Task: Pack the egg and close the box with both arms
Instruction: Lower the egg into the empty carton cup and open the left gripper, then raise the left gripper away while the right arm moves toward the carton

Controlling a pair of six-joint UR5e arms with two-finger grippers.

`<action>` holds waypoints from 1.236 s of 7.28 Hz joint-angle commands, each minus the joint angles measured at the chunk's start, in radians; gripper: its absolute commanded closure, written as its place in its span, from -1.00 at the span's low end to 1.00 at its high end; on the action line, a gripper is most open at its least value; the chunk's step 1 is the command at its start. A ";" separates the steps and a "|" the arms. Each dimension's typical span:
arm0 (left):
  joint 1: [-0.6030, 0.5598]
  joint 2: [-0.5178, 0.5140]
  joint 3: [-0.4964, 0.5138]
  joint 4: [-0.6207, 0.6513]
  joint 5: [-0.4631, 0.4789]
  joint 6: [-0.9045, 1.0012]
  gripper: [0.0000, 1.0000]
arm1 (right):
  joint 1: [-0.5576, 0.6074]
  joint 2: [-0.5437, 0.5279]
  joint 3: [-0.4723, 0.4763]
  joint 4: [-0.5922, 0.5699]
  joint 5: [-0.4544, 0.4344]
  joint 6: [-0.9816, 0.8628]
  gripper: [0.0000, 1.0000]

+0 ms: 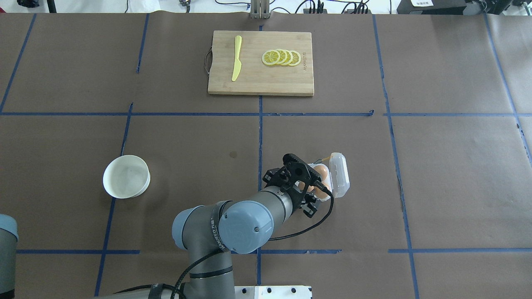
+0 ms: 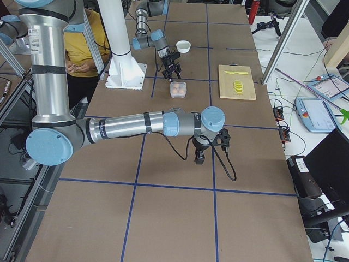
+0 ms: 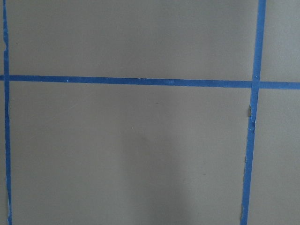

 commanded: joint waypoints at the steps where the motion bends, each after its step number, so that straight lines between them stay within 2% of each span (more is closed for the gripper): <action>1: 0.002 -0.002 -0.004 -0.005 0.009 -0.003 -1.00 | -0.001 0.000 0.000 0.000 0.000 -0.001 -1.00; 4: -0.011 0.009 -0.047 0.004 0.012 -0.007 -1.00 | -0.033 0.006 0.032 0.000 0.005 0.016 -1.00; 6: -0.104 0.105 -0.114 0.008 0.001 -0.008 -1.00 | -0.134 0.015 0.104 0.024 -0.012 0.138 -1.00; 7: -0.161 0.136 -0.129 0.009 -0.046 -0.008 -1.00 | -0.176 0.012 0.106 0.132 -0.027 0.270 -1.00; 8: -0.233 0.151 -0.129 0.012 -0.136 -0.009 -1.00 | -0.237 0.012 0.106 0.266 -0.072 0.433 -1.00; 9: -0.299 0.189 -0.133 0.011 -0.218 -0.009 -1.00 | -0.303 0.009 0.105 0.404 -0.159 0.582 -1.00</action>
